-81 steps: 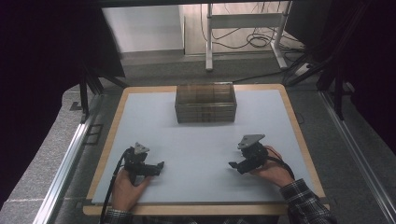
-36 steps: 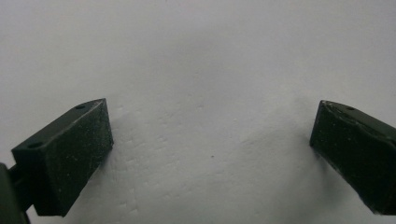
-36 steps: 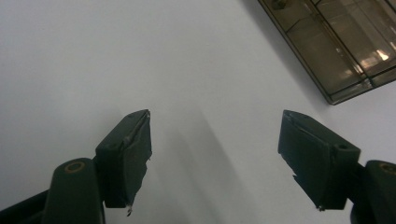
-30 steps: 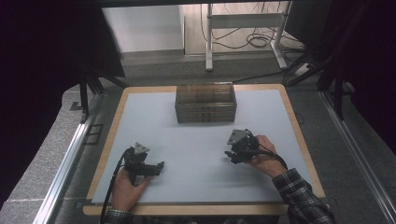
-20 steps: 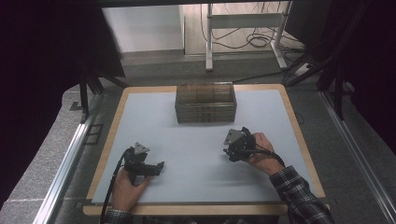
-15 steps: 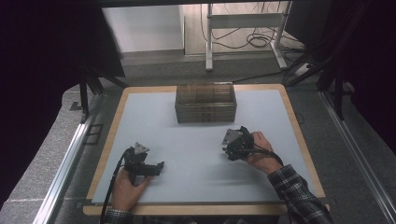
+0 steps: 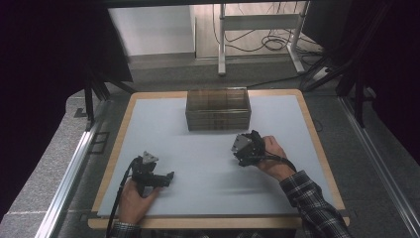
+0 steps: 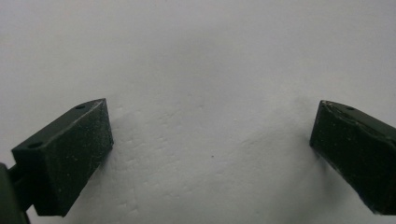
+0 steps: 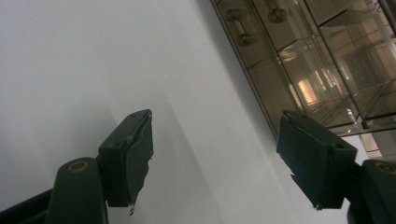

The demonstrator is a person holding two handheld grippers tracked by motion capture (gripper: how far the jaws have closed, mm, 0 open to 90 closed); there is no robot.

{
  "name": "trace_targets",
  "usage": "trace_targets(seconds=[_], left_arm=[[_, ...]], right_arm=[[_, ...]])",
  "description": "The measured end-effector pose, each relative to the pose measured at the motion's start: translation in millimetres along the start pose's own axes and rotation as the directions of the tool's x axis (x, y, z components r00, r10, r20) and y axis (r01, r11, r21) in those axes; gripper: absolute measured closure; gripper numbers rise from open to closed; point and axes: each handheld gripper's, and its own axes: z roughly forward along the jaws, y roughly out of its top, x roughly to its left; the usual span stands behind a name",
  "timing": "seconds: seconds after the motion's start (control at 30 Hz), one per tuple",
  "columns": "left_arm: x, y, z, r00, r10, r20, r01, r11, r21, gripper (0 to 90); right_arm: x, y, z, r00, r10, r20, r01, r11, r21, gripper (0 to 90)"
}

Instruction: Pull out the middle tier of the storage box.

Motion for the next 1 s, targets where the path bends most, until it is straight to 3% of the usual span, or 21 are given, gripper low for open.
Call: trace_targets(seconds=[0.63,1.0], left_arm=[[0.0,0.0,0.0,1.0000,0.000,0.000,0.000,1.0000,0.000,0.0],[0.0,0.0,0.0,1.0000,0.000,0.000,0.000,1.0000,0.000,0.0]], right_arm=[[3.8,11.4,12.4,0.9905,-0.104,0.090,0.102,0.995,0.021,30.0],[4.9,19.0,20.4,0.9757,-0.158,0.152,0.154,0.987,0.040,31.8]])
